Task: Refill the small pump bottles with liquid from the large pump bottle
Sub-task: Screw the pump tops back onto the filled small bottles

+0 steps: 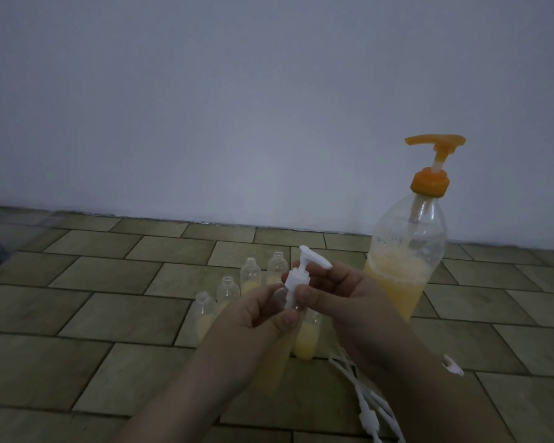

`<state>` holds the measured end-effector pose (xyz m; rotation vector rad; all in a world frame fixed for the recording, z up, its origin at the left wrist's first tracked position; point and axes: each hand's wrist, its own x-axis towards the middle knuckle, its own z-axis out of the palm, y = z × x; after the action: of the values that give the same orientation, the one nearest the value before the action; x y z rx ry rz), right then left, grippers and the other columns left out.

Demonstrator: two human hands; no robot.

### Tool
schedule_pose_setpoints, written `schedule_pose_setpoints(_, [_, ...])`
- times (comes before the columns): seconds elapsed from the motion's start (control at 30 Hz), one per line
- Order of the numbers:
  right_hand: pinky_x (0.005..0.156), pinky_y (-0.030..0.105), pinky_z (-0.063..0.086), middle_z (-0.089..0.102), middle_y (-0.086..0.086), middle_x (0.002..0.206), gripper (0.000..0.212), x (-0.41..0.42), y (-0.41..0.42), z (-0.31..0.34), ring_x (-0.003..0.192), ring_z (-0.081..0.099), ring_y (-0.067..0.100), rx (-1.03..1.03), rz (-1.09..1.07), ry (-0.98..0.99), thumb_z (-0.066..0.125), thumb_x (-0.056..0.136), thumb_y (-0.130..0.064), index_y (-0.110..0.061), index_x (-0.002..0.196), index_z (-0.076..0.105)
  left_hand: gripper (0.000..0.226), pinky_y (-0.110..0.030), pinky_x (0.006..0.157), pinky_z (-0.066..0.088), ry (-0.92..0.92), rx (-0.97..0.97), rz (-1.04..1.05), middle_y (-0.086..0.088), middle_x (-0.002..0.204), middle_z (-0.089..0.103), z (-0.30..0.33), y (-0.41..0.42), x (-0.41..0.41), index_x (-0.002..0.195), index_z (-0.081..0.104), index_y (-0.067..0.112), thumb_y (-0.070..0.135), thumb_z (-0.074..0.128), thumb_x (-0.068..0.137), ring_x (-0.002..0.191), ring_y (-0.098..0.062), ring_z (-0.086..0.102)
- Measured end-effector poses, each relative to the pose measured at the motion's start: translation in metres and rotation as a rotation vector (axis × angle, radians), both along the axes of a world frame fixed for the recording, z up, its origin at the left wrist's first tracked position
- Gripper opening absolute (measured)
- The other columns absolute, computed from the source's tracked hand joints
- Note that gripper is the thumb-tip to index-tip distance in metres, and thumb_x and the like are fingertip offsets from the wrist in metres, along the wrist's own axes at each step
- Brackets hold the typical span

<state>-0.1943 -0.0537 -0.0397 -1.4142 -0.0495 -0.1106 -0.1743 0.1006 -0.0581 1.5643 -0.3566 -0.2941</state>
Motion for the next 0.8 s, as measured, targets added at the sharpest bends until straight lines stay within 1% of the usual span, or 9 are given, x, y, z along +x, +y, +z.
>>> schedule_pose_setpoints(0.13, [0.087, 0.037, 0.053, 0.071, 0.011, 0.097, 0.035, 0.001, 0.0, 0.006, 0.096, 0.066, 0.026, -0.121, 0.011, -0.016, 0.076, 0.068, -0.018, -0.009, 0.101, 0.067, 0.026, -0.015, 0.068, 0.048, -0.032, 0.014, 0.017, 0.013, 0.089, 0.073, 0.0, -0.001, 0.0, 0.102, 0.065, 0.032, 0.02, 0.064, 0.079, 0.086, -0.003, 0.066])
schedule_pose_setpoints(0.27, [0.086, 0.038, 0.054, 0.074, 0.004, 0.091, 0.028, -0.001, 0.004, 0.011, 0.092, 0.068, 0.02, -0.157, -0.08, -0.048, 0.071, 0.067, -0.016, -0.015, 0.095, 0.071, 0.033, 0.009, 0.065, 0.033, -0.188, 0.053, 0.078, 0.019, 0.076, 0.07, 0.006, -0.006, -0.004, 0.096, 0.059, 0.037, 0.006, 0.062, 0.084, 0.081, 0.021, 0.058])
schedule_pose_setpoints(0.3, [0.085, 0.039, 0.055, 0.074, 0.003, 0.09, 0.024, -0.001, 0.007, 0.011, 0.091, 0.068, 0.02, -0.188, -0.121, -0.066, 0.072, 0.071, -0.011, -0.017, 0.094, 0.072, 0.036, 0.009, 0.066, 0.033, -0.222, 0.059, 0.103, 0.02, 0.078, 0.07, 0.004, -0.009, -0.005, 0.096, 0.058, 0.039, 0.005, 0.063, 0.084, 0.083, 0.021, 0.057])
schedule_pose_setpoints(0.37, [0.086, 0.041, 0.054, 0.074, -0.002, 0.091, 0.023, -0.001, 0.011, 0.01, 0.092, 0.067, 0.017, -0.274, -0.157, -0.076, 0.071, 0.076, -0.008, -0.022, 0.095, 0.071, 0.038, -0.002, 0.072, 0.044, -0.232, 0.051, 0.135, 0.024, 0.089, 0.07, -0.004, -0.012, -0.004, 0.101, 0.059, 0.04, 0.008, 0.065, 0.083, 0.089, 0.013, 0.061])
schedule_pose_setpoints(0.43, [0.087, 0.038, 0.053, 0.071, -0.011, 0.096, 0.028, -0.004, 0.004, 0.01, 0.094, 0.064, 0.008, -0.411, -0.122, -0.046, 0.073, 0.075, -0.019, -0.031, 0.1, 0.069, 0.038, -0.017, 0.078, 0.052, -0.171, 0.072, 0.134, 0.021, 0.097, 0.069, -0.017, -0.013, 0.0, 0.107, 0.06, 0.038, 0.014, 0.07, 0.08, 0.093, 0.005, 0.063])
schedule_pose_setpoints(0.53, [0.079, 0.027, 0.049, 0.063, -0.015, 0.1, 0.039, -0.013, -0.025, 0.01, 0.095, 0.058, 0.003, -0.597, -0.218, 0.03, 0.076, 0.066, -0.033, -0.045, 0.101, 0.065, 0.041, -0.031, 0.087, 0.053, -0.104, 0.143, 0.163, 0.015, 0.102, 0.069, -0.04, -0.013, 0.007, 0.112, 0.06, 0.032, 0.021, 0.075, 0.075, 0.099, -0.002, 0.062])
schedule_pose_setpoints(0.63, [0.068, 0.023, 0.047, 0.066, -0.005, 0.092, 0.024, -0.028, -0.051, 0.001, 0.086, 0.063, 0.012, -0.515, -0.417, 0.06, 0.073, 0.074, -0.024, -0.036, 0.095, 0.067, 0.04, -0.013, 0.075, 0.045, -0.13, 0.207, 0.269, 0.021, 0.098, 0.062, -0.062, -0.018, 0.009, 0.109, 0.055, 0.033, 0.021, 0.075, 0.076, 0.095, 0.005, 0.056])
schedule_pose_setpoints(0.7, [0.061, 0.022, 0.047, 0.067, -0.004, 0.083, 0.016, -0.037, -0.062, -0.014, 0.078, 0.064, 0.015, -0.577, -0.527, 0.088, 0.07, 0.08, -0.019, -0.033, 0.087, 0.067, 0.044, -0.008, 0.065, 0.037, -0.109, 0.24, 0.325, 0.026, 0.095, 0.055, -0.074, -0.023, 0.009, 0.112, 0.05, 0.037, 0.02, 0.073, 0.078, 0.088, 0.011, 0.048])
schedule_pose_setpoints(0.8, [0.055, 0.022, 0.045, 0.065, -0.007, 0.068, 0.019, -0.05, -0.067, -0.042, 0.061, 0.058, 0.01, -0.774, -0.59, 0.163, 0.072, 0.079, -0.013, -0.03, 0.074, 0.065, 0.048, -0.007, 0.067, 0.037, -0.11, 0.233, 0.358, 0.022, 0.103, 0.057, -0.09, -0.03, 0.012, 0.117, 0.052, 0.033, 0.019, 0.075, 0.077, 0.092, 0.01, 0.048])
